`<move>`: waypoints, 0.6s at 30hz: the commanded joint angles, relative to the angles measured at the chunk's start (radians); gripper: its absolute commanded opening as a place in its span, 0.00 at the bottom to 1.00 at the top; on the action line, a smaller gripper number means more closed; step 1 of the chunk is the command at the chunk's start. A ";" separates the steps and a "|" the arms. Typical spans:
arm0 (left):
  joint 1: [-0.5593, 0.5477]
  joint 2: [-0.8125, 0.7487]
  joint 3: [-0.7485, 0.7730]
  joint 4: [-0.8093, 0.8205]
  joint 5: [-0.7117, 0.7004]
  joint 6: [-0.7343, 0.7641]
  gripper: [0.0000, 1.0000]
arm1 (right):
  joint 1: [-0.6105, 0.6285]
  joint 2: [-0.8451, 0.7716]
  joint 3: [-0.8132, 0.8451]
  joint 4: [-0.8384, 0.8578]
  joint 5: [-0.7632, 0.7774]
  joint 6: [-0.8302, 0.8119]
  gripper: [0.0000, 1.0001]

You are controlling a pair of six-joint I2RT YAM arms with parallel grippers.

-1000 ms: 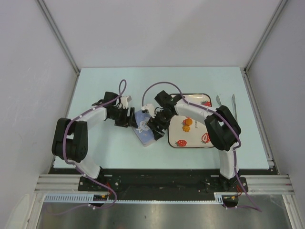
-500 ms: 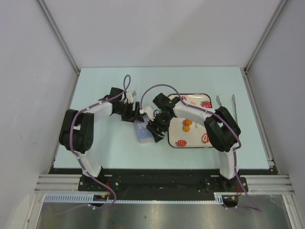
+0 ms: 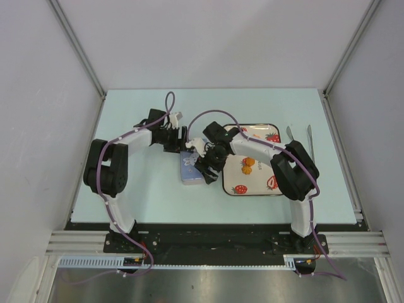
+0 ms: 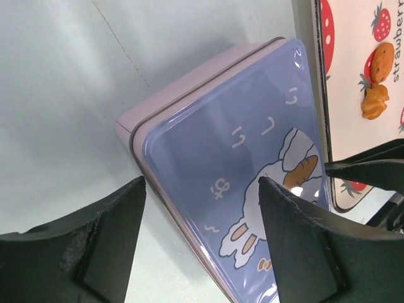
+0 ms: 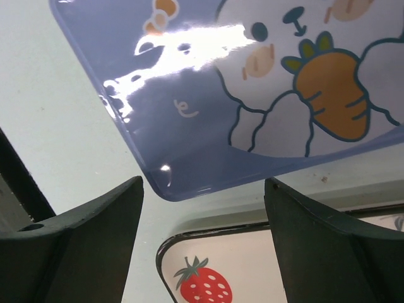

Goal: Pack the cookies

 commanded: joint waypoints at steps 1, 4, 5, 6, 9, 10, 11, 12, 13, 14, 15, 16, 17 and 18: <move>-0.006 -0.081 0.011 0.011 -0.031 0.001 0.77 | -0.015 -0.077 0.014 0.014 0.067 0.013 0.81; 0.000 -0.139 0.014 0.003 -0.057 0.012 0.78 | -0.034 -0.129 0.020 0.018 0.106 0.025 0.83; 0.002 -0.153 0.017 0.002 -0.064 0.012 0.78 | -0.039 -0.141 0.025 0.018 0.139 0.030 0.84; 0.007 -0.172 0.017 0.000 -0.071 0.013 0.79 | -0.048 -0.172 0.028 0.020 0.158 0.034 0.84; 0.013 -0.233 0.024 0.002 -0.111 0.035 0.80 | -0.094 -0.233 0.034 0.037 0.198 0.057 0.99; 0.014 -0.247 0.028 0.000 -0.126 0.042 0.81 | -0.108 -0.251 0.030 0.058 0.204 0.064 1.00; 0.016 -0.276 0.034 -0.001 -0.142 0.050 0.83 | -0.146 -0.271 0.026 0.069 0.210 0.076 1.00; 0.017 -0.290 0.037 -0.001 -0.175 0.058 0.85 | -0.162 -0.311 0.022 0.083 0.221 0.082 1.00; 0.019 -0.304 0.041 -0.001 -0.195 0.082 0.86 | -0.177 -0.330 0.014 0.122 0.247 0.093 1.00; 0.017 -0.328 0.049 -0.001 -0.214 0.092 0.87 | -0.211 -0.350 -0.004 0.145 0.306 0.120 1.00; 0.020 -0.342 0.051 0.002 -0.234 0.101 0.89 | -0.229 -0.373 -0.016 0.170 0.331 0.131 1.00; 0.025 -0.354 0.052 0.005 -0.255 0.102 0.90 | -0.252 -0.414 -0.027 0.219 0.352 0.148 1.00; 0.030 -0.379 0.051 0.017 -0.258 0.105 0.92 | -0.272 -0.437 -0.050 0.241 0.392 0.162 1.00; 0.036 -0.389 0.052 0.020 -0.269 0.108 0.97 | -0.313 -0.457 -0.062 0.264 0.414 0.183 1.00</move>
